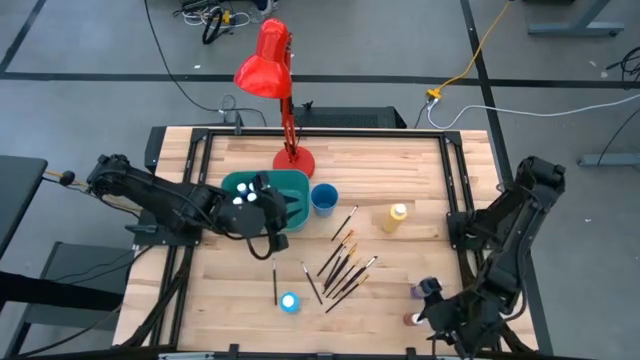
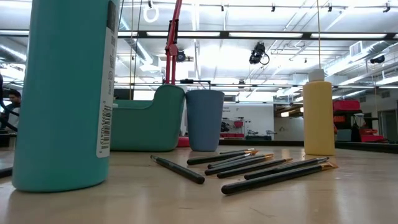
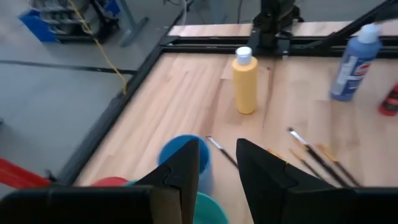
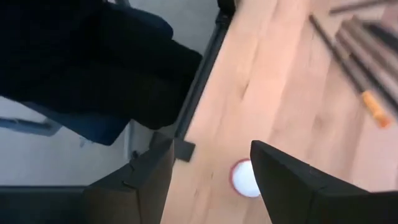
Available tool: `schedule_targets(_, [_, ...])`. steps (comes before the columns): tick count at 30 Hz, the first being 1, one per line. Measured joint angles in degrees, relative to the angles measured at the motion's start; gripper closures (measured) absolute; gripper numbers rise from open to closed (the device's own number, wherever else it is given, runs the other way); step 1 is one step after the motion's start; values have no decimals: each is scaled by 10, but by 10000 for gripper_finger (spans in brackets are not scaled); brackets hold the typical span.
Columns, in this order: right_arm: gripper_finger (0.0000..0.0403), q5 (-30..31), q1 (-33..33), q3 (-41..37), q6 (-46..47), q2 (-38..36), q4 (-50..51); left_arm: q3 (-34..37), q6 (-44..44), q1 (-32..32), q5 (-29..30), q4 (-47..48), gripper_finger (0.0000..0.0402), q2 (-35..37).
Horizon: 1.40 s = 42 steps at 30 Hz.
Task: Pick & Place Paint Supplies
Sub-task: Put the red orange paint bottle into the green bin
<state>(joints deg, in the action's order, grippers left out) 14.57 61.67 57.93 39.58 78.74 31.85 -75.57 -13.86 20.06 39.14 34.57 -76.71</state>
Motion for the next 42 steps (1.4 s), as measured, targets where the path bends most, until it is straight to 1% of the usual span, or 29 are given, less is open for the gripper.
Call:
schedule_targets(2, [179,7,5,-29,7,0,-54,0,-13,-3,-22,-1,286,0])
schedule_targets(5, [179,15,6,-76,-9,0,-124,0,-23,-3,-53,-11,286,0])
schedule_targets(9, [179,21,6,-123,-6,-1,-138,0,-28,-3,-91,-23,286,0])
schedule_targets(12, [179,67,6,-136,-21,-2,-145,0,-29,-3,-110,-25,286,0])
schedule_targets(15, [179,75,7,-137,-51,-1,-145,0,-29,-3,-112,-25,286,0])
schedule_targets(21, [179,68,7,-137,-48,-1,-156,0,-29,-3,-112,-25,286,0])
schedule_targets(30, [179,69,7,-115,-101,-1,-163,0,9,-4,-99,-25,286,0])
schedule_targets(32, [179,67,7,-115,-93,-1,-151,0,10,-4,-99,-26,286,0])
schedule_targets(36, [179,45,4,-123,-52,-1,-110,0,10,-3,-99,-26,286,0])
schedule_targets(39, [179,28,1,-141,-38,-1,-124,0,10,-3,-99,-26,286,0])
schedule_targets(42, [179,24,0,-157,-40,-1,-139,0,8,-3,-99,-26,286,0])
